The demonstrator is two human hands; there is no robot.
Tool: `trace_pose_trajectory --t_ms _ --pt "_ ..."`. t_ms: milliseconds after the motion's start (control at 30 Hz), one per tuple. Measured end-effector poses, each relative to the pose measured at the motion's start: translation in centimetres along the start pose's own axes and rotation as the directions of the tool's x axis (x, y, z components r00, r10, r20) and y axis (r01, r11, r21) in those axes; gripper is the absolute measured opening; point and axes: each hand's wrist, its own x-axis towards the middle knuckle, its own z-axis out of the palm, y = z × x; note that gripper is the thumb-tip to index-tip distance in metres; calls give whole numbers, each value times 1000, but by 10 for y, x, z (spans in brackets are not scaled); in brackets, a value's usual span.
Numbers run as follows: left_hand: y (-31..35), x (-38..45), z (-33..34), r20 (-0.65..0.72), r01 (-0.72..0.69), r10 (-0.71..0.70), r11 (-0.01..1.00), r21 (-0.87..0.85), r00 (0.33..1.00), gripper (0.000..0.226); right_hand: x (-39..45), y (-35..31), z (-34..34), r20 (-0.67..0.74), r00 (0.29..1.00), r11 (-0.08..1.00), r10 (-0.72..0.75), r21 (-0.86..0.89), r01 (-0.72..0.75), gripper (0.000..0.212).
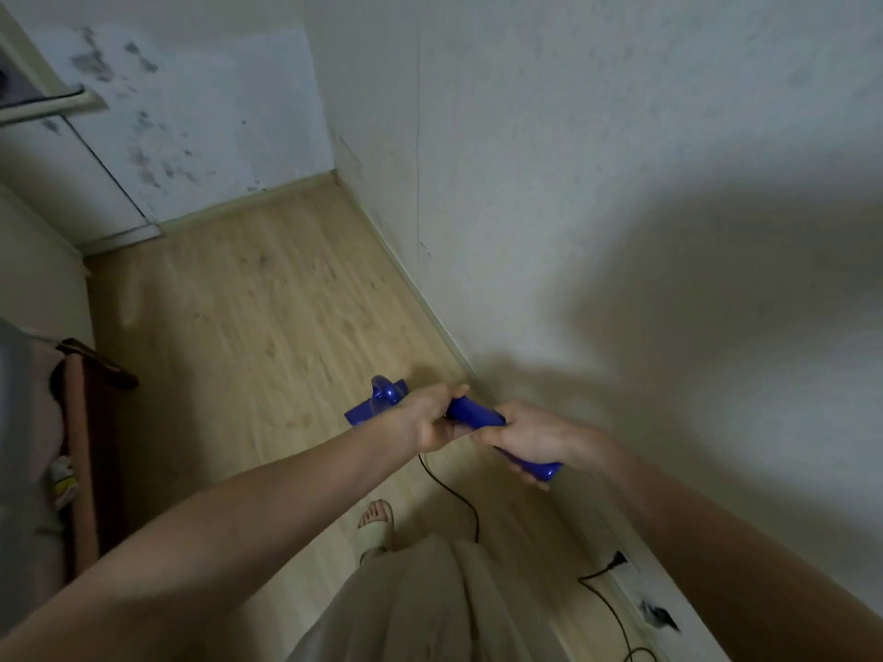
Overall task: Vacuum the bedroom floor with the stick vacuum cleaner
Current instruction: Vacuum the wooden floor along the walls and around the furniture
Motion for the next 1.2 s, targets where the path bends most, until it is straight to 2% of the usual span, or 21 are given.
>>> trace_pose_trajectory --t_ms 133,267,500,600,700,833,967,1200 --pt "-9 -13 -6 -59 -15 15 1000 -5 998 17 -5 -3 5 61 998 998 -13 -63 17 31" --pt "-13 -11 -26 -78 -24 19 997 -74 997 18 5 -7 22 91 995 994 -50 -93 58 21" --pt "-17 10 -66 -127 -48 39 996 -73 991 15 51 -5 81 -37 997 995 -71 -76 68 24" --pt "-16 11 -91 -165 -39 27 997 -66 986 7 69 -11 113 -43 997 997 -58 -59 55 22" --pt "-6 0 -116 -103 -43 33 995 -93 994 5 63 -35 108 25 995 996 -92 5 92 17" --pt "10 -13 -115 -29 -43 40 990 -135 999 4 43 -58 76 100 990 995 -98 23 96 19" --pt "25 0 -112 -30 -45 41 991 -125 999 7 53 -66 67 61 993 994 -102 38 99 26" --pt "46 47 -149 -100 -35 24 993 -112 995 6 135 -67 99 -27 992 991 -121 -62 119 23"
